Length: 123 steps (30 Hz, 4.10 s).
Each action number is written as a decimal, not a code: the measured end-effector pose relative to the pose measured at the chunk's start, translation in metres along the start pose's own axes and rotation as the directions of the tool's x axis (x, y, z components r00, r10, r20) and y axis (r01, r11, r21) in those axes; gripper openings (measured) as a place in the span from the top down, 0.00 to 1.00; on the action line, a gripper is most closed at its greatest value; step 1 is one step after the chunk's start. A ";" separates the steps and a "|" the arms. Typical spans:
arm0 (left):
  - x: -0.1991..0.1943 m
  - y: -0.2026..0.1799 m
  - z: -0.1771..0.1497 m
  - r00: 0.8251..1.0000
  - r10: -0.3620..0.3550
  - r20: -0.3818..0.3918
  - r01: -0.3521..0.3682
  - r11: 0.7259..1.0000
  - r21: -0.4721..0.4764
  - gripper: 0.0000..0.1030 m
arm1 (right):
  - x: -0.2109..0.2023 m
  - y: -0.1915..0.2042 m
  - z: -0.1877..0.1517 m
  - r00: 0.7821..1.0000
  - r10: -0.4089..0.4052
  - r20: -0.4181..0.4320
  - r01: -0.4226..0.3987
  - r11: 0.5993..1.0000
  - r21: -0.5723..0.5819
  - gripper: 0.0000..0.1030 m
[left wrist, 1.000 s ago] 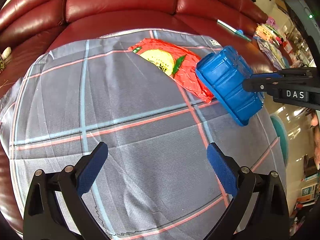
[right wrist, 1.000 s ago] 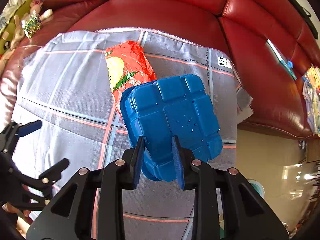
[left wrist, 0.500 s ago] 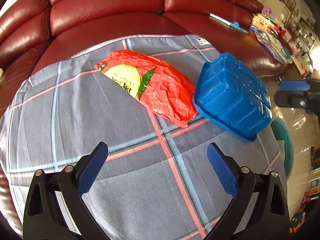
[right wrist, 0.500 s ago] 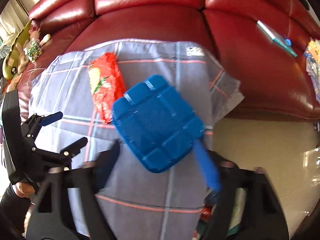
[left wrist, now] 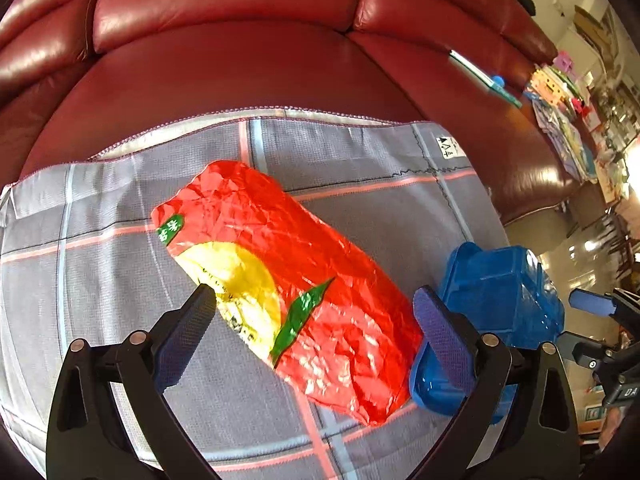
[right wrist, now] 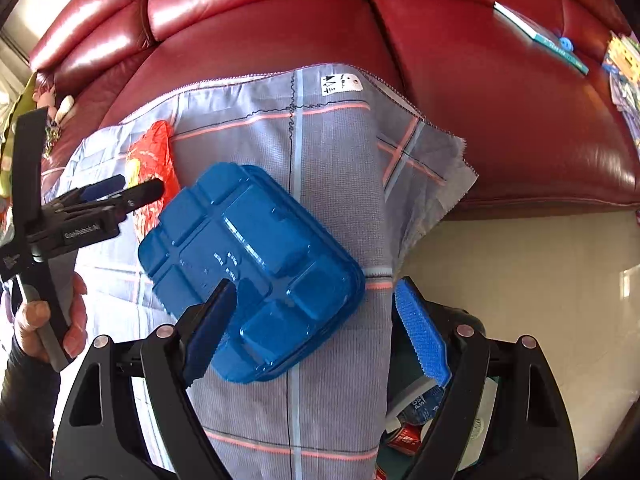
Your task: Collect trash
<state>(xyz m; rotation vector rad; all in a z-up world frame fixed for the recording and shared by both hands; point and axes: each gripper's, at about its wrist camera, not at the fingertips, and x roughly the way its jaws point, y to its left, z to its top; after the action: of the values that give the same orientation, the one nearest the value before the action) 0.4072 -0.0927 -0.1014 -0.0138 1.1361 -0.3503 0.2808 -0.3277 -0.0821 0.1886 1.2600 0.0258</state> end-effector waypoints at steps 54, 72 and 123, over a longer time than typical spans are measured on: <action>-0.001 -0.003 -0.012 0.995 0.087 0.038 -0.090 0.992 0.083 1.00 | 0.050 0.038 -0.004 0.994 0.012 -0.108 -0.040 0.966 -0.257 0.24; -0.045 -0.029 -0.036 0.998 0.061 0.030 -0.061 0.998 -0.005 0.05 | -0.003 -0.025 -0.053 0.999 -0.040 -0.033 0.038 0.998 -0.054 0.23; -0.074 -0.305 -0.208 0.990 -0.125 -0.068 0.142 0.867 0.477 0.87 | -0.026 -0.207 -0.225 0.992 0.066 -0.110 -0.031 0.956 0.292 0.17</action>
<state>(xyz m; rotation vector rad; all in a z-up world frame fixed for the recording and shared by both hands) 0.1133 -0.3257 -0.0680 0.3571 1.0590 -0.7550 0.0423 -0.5058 -0.1554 0.4779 1.3747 -0.1073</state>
